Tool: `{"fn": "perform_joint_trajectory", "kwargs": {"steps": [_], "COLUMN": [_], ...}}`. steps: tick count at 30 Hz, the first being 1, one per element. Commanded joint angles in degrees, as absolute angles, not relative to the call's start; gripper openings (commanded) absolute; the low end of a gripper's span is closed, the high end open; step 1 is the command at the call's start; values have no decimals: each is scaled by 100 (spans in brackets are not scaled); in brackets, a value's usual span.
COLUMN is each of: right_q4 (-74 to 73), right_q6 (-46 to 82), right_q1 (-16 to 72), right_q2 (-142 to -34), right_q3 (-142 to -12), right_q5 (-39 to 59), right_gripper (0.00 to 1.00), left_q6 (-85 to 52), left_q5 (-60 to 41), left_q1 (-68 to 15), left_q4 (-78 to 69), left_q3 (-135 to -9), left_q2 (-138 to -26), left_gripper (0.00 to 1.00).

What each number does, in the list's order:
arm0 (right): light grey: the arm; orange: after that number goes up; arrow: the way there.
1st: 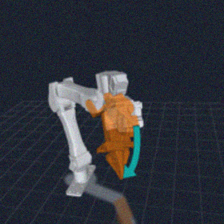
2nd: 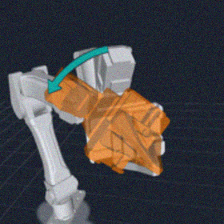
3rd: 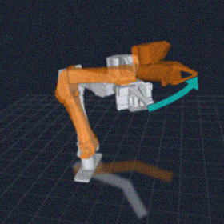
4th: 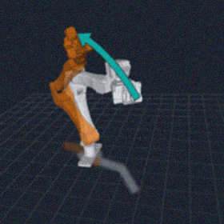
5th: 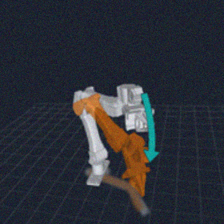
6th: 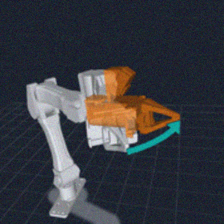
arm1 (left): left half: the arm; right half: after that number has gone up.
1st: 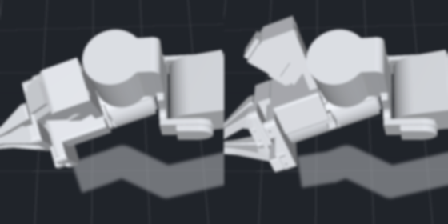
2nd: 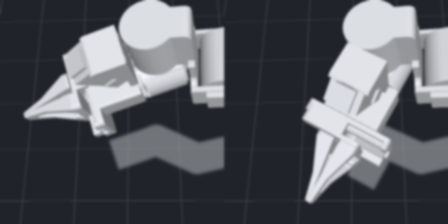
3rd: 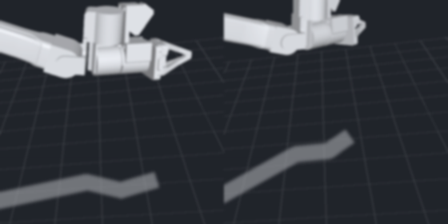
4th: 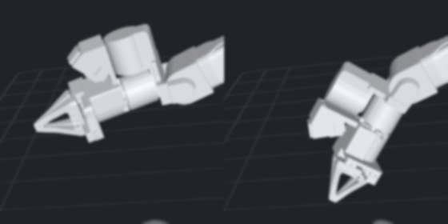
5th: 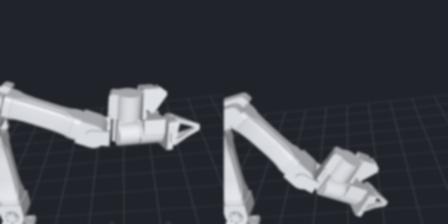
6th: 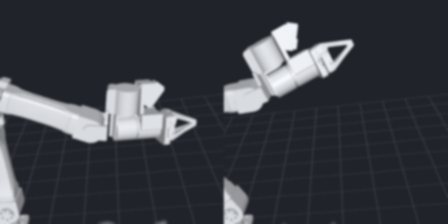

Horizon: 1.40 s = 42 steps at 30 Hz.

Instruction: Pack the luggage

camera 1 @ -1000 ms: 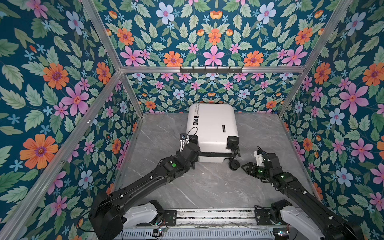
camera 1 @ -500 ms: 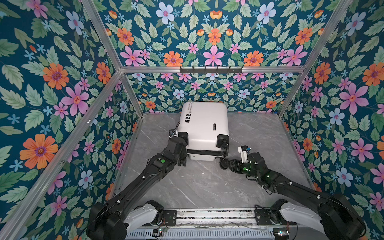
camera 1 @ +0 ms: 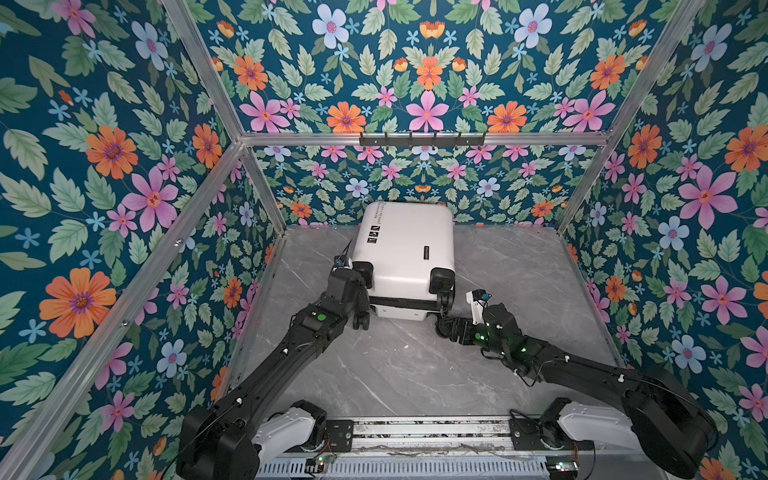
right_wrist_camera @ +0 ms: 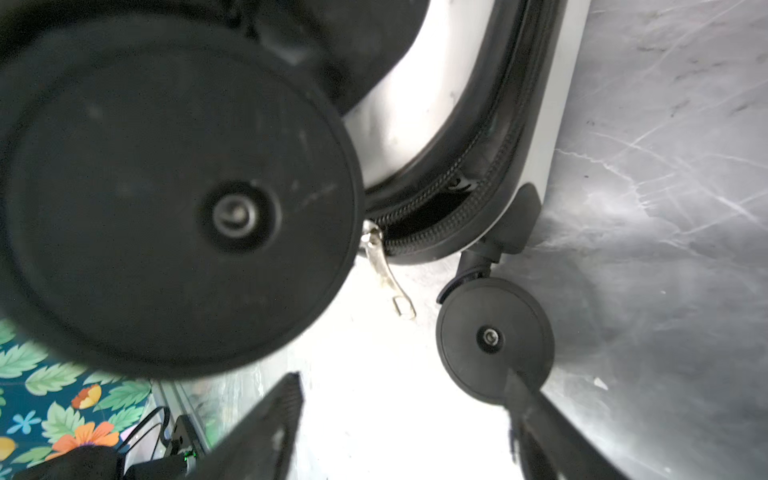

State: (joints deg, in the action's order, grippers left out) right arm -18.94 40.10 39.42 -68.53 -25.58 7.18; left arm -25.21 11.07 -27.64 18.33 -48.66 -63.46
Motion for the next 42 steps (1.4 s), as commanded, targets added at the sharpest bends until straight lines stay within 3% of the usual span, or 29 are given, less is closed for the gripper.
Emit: {"fn": "perform_joint_trajectory", "kwargs": {"steps": [1,6,9,20,24,27,31,38,42], "right_q4": [-2226,-2249,-2324,-3178,-3195,-3774,-4429,-4010,-4217], "right_q6": [3949,3983,3980,4028,3875,3728,3593,3304,3445], "right_q1": [3946,3945,3945,3738,3683,3635,3623,3626,3609], "right_q2": [-6766,-6640,-6632,-6546,-6693,-6829,-6901,-7065,-7383], "right_q3": [-2450,-2305,-2276,-1945,-2053,-1867,-1552,-1849,-1931], "right_q5": [756,732,716,527,675,877,839,1120,1232], "right_gripper": [57,23,16,64,68,63,65,70,66], "left_q6": [-2795,-2829,-2848,-2848,-2856,-2865,-2857,-2856,-2874], "left_q5": [1534,1469,1453,1370,1329,1327,1322,1319,1310], "left_q1": [-2712,-2711,-2707,-2698,-2698,-2703,-2703,-2698,-2692], "left_q4": [1776,1785,1759,1680,1645,1644,1644,1644,1600], "left_q3": [-4819,-4758,-4705,-4658,-4632,-4625,-4623,-4571,-4566], "left_q2": [-6320,-6256,-6223,-6262,-6273,-6260,-6243,-6205,-6230], "left_gripper": [0,0,0,0,0,0,0,0,0]}}
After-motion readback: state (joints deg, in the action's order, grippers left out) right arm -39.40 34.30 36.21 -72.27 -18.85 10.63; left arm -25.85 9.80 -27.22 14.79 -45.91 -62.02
